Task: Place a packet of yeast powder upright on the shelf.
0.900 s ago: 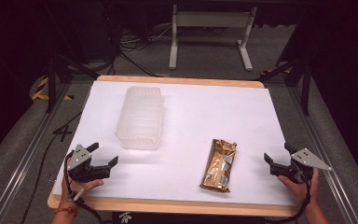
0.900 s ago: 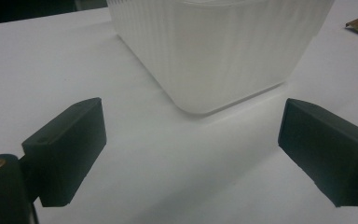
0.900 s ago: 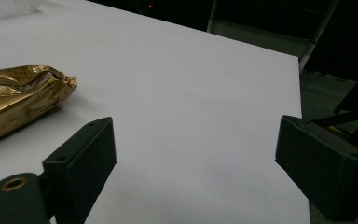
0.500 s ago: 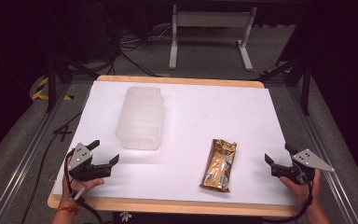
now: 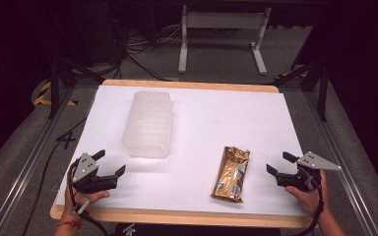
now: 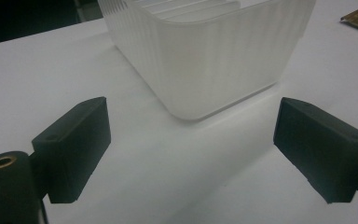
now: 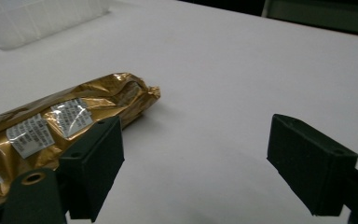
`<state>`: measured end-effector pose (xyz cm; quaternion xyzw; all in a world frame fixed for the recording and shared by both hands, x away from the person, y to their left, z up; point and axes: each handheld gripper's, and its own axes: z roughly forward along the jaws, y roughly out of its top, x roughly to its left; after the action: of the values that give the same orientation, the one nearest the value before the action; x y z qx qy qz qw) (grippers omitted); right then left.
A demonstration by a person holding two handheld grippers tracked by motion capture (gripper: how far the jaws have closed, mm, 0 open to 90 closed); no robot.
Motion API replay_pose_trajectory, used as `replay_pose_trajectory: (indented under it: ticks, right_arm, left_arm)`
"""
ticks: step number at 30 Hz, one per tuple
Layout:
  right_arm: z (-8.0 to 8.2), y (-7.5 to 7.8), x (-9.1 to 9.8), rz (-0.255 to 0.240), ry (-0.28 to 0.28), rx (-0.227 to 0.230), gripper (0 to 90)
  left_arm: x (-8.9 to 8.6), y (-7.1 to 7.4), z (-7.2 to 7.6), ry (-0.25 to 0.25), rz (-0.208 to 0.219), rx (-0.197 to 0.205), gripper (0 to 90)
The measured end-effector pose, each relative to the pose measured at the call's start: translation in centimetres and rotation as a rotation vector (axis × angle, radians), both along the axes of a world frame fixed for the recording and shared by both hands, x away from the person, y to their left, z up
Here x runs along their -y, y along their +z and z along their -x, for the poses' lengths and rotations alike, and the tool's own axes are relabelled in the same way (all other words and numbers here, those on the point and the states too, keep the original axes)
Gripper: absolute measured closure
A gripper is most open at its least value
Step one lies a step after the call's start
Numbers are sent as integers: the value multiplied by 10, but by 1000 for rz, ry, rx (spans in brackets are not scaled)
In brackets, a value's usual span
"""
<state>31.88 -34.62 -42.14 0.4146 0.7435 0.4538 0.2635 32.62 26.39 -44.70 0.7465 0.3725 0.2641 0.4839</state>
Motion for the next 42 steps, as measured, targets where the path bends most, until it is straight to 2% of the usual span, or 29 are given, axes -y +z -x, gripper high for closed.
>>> replay_pose_trajectory:
  ticks: [2, 3, 4, 8, 9, 10, 13, 15, 16, 17, 18, 19, 22, 24, 29, 32, 34, 37, 40, 42]
  right_arm:
    - [-3, 1, -9, -10, 40, -22, 188]
    - [-5, 2, -16, 8, 52, -31, 186]
    - [-6, 2, -21, 6, 66, -38, 184]
    - [-14, 5, -36, -5, 96, -65, 181]
    - [-17, 6, -42, 6, 107, -81, 178]
    - [-24, 7, -50, -4, 125, -100, 173]
    - [-37, 5, -60, -19, 127, -152, 145]
    - [-40, 5, -63, -34, 125, -164, 150]
    - [-46, 4, -68, -35, 117, -194, 152]
    - [-52, 1, -73, 4, 100, -218, 147]
    - [-54, -1, -75, 13, 94, -223, 151]
    - [-54, -1, -75, 13, 94, -223, 151]
    - [-62, -6, -79, -4, 97, -260, 144]
    - [-66, -9, -84, 2, 115, -283, 135]
    - [-71, -15, -94, 3, 116, -287, 123]
    - [-71, -19, -99, 7, 139, -267, 120]
    - [-70, -19, -98, 14, 144, -256, 121]
    - [-70, -18, -96, 10, 137, -266, 124]
    - [-67, -15, -93, 35, 127, -247, 126]
    - [-64, -10, -89, 59, 94, -206, 133]
  left_arm:
    - [1, 0, 1, -6, -10, -2, 116]
    - [2, 0, 1, -8, -17, 0, 117]
    - [2, 0, 1, -11, -24, 1, 117]
    - [2, 1, 3, -12, -21, 6, 117]
    - [2, 1, 3, -13, -20, 8, 117]
    - [2, 1, 3, -12, -21, 10, 117]
    - [3, 1, 3, -14, -30, 11, 125]
    - [3, 1, 3, -17, -34, 6, 125]
    - [3, 1, 3, -18, -34, 5, 125]
    - [3, 1, 3, -19, -30, 6, 125]
    - [2, 1, 3, -19, -29, 6, 125]
    - [2, 1, 3, -19, -29, 6, 125]
    - [3, 1, 3, -18, -34, 10, 125]
    - [3, 1, 2, -23, -35, 11, 124]
    - [7, 3, 1, -33, -22, 7, 119]
    - [9, 5, 4, -45, -13, 16, 119]
    - [8, 6, 5, -47, -18, 21, 119]
    - [7, 5, 4, -42, -15, 18, 119]
    - [6, 4, 4, -46, -15, 15, 119]
    - [6, 3, 4, -47, -25, 11, 121]
